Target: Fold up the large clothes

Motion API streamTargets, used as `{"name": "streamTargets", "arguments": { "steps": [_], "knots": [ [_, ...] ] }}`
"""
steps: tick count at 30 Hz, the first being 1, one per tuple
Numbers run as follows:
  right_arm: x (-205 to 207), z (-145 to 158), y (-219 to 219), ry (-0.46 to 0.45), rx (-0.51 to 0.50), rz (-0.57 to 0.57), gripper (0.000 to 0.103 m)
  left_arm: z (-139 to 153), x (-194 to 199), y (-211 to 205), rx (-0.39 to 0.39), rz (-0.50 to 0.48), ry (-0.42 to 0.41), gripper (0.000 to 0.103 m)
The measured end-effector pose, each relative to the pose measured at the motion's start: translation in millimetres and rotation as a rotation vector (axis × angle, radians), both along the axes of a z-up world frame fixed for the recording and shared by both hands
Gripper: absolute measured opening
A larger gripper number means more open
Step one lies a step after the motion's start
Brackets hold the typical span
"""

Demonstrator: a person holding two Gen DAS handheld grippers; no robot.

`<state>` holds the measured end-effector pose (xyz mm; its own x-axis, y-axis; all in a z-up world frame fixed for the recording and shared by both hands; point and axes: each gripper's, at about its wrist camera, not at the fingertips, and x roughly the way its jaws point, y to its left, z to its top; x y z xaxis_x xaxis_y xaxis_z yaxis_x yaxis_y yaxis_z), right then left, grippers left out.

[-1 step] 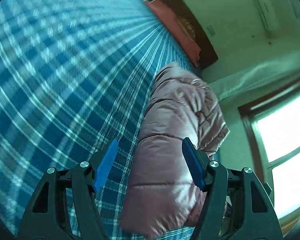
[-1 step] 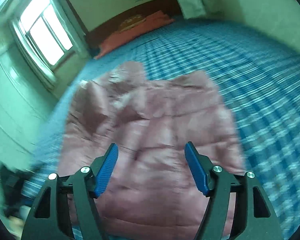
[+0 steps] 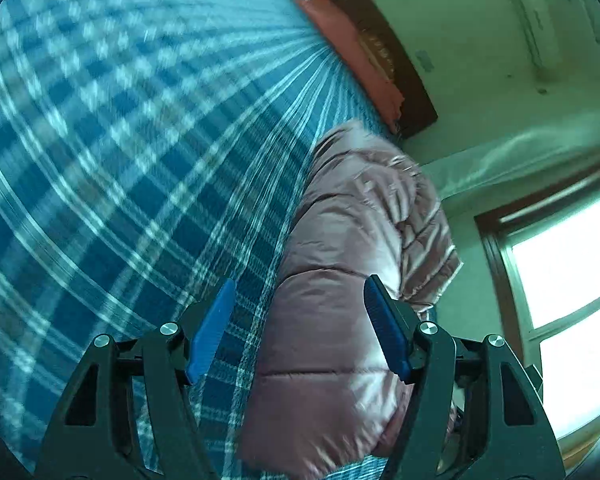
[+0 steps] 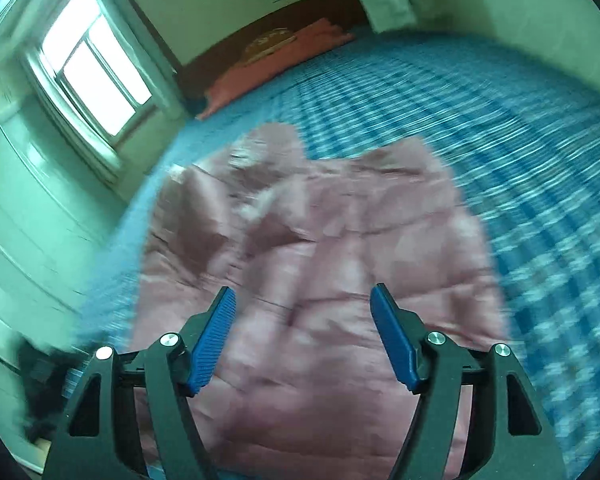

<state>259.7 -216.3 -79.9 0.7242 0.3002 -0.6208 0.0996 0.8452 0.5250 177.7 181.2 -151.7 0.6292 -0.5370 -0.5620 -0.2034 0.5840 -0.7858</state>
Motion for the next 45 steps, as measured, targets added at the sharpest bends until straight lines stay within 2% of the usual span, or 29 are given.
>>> {"name": "streamTargets", "arguments": {
  "steps": [2, 5, 8, 9, 10, 12, 15, 18, 21, 24, 27, 32, 37, 39, 42, 44, 45],
  "knots": [
    [15, -4, 6, 0.015, 0.050, 0.018, 0.073, -11, 12, -3, -0.048, -0.007, 0.021, 0.066],
    [40, -11, 15, 0.053, 0.089, 0.053, 0.073, -18, 22, -16, -0.067, -0.016, 0.021, 0.071],
    [53, -14, 32, 0.069, 0.044, 0.090, 0.073, -23, 31, -24, -0.063, -0.036, 0.015, 0.071],
    [57, -15, 37, 0.072, 0.010, 0.091, 0.059, -23, 36, -27, -0.058, -0.048, 0.011, 0.071],
    [60, -17, 41, 0.082, 0.005, 0.115, 0.024, -22, 42, -30, -0.051, -0.060, 0.006, 0.071],
    [61, -15, 41, 0.076, 0.025, 0.136, 0.013, -18, 41, -36, -0.039, -0.078, -0.010, 0.071],
    [50, 8, 31, -0.002, -0.009, 0.105, 0.009, -3, 45, -39, -0.010, -0.089, -0.061, 0.071],
    [34, 28, 8, -0.066, -0.015, 0.063, 0.009, 14, 52, -46, 0.002, -0.100, -0.111, 0.072],
    [16, 32, -25, -0.078, -0.024, 0.011, 0.009, 21, 71, -64, -0.003, -0.129, -0.136, 0.073],
    [6, 20, -52, -0.046, -0.044, -0.046, 0.009, 14, 91, -85, -0.014, -0.162, -0.117, 0.073],
    [-1, -6, -80, 0.010, -0.009, -0.096, 0.009, 2, 111, -104, -0.021, -0.178, -0.076, 0.073],
    [-1, -41, -100, 0.062, 0.026, -0.127, 0.009, -24, 125, -128, 0.036, -0.199, -0.001, 0.073],
    [2, -53, -107, 0.072, 0.064, -0.126, 0.010, -40, 134, -141, 0.083, -0.210, 0.041, 0.075],
    [-5, -52, -114, 0.068, 0.114, -0.126, 0.012, -37, 140, -135, 0.060, -0.207, 0.040, 0.075],
    [-19, -41, -121, 0.064, 0.172, -0.132, 0.021, -28, 140, -123, 0.017, -0.216, 0.016, 0.074],
    [-36, -30, -120, 0.047, 0.209, -0.136, 0.036, -22, 131, -119, 0.007, -0.228, -0.022, 0.074],
    [-44, -28, -120, 0.039, 0.224, -0.139, 0.054, -19, 126, -117, 0.008, -0.233, -0.037, 0.074]
  ]
}}
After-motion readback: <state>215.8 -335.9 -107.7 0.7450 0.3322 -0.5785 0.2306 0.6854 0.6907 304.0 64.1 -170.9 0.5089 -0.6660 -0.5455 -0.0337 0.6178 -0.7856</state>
